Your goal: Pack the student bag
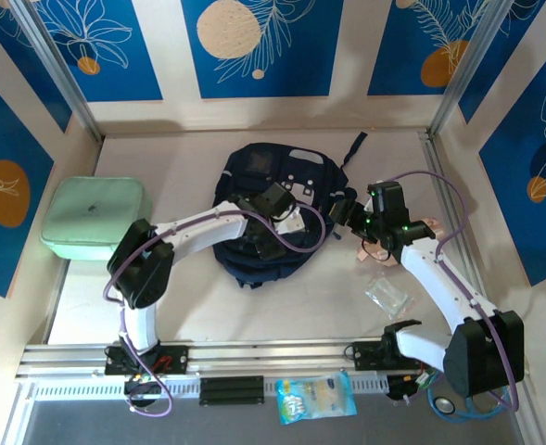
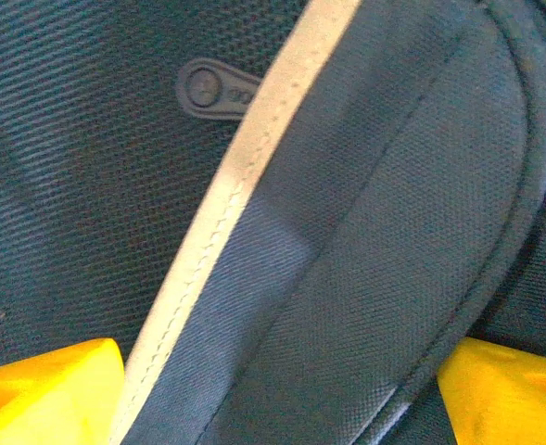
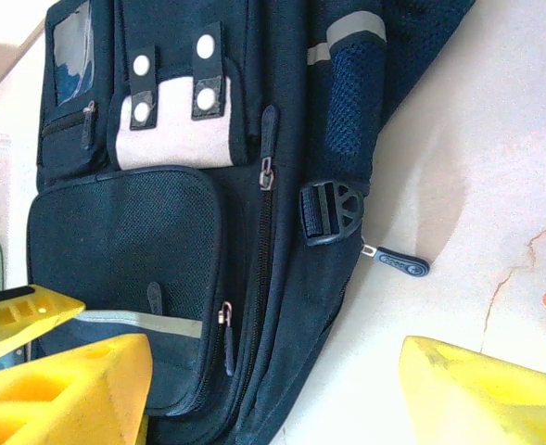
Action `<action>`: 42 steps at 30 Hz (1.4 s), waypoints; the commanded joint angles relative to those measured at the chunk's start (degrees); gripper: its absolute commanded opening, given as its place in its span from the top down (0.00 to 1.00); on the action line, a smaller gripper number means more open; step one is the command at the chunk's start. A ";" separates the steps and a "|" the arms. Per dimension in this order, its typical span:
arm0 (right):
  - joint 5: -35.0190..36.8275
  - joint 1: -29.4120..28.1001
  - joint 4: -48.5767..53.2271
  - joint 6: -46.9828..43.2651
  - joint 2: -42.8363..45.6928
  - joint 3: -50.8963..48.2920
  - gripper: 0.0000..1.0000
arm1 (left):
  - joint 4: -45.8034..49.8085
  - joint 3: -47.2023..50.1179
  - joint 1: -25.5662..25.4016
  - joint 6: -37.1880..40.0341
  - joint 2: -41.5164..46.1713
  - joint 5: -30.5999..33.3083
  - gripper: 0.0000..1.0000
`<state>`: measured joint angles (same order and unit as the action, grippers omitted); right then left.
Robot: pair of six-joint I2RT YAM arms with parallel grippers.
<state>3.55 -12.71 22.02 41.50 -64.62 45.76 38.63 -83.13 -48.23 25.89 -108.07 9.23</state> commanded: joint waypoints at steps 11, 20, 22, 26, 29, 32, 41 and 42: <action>-2.22 1.61 0.22 0.96 0.81 -1.85 0.29 | -2.86 -3.78 -0.29 3.78 -1.84 3.41 0.43; -8.59 2.87 -3.85 1.05 -1.85 -2.56 0.29 | -9.01 2.57 -0.18 1.50 7.66 -0.81 0.71; -11.15 3.00 -6.05 0.88 -3.30 -2.22 0.29 | -9.18 3.35 -0.11 0.87 8.84 -1.38 0.77; -15.40 3.61 -10.38 0.29 -7.63 -0.43 0.30 | -10.86 5.61 0.14 -0.47 10.83 -2.43 0.83; -17.00 4.36 -11.61 -0.10 -12.66 2.79 0.31 | -11.53 6.84 0.29 -0.98 11.00 -3.55 0.78; -18.49 4.61 -12.38 0.57 -16.42 4.97 0.33 | -8.54 5.71 0.30 -0.40 9.10 -6.41 0.65; -18.80 5.14 -12.63 1.42 -16.70 3.52 0.34 | 0.31 1.01 0.22 4.02 1.75 -9.71 0.54; -18.80 5.29 -12.44 1.57 -16.51 3.37 0.34 | -0.14 0.79 0.24 4.51 1.00 -8.08 0.55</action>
<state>-13.61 -8.05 9.63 42.50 -82.11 49.43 35.48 -80.14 -48.27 27.88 -105.27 0.34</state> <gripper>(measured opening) 0.662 0.454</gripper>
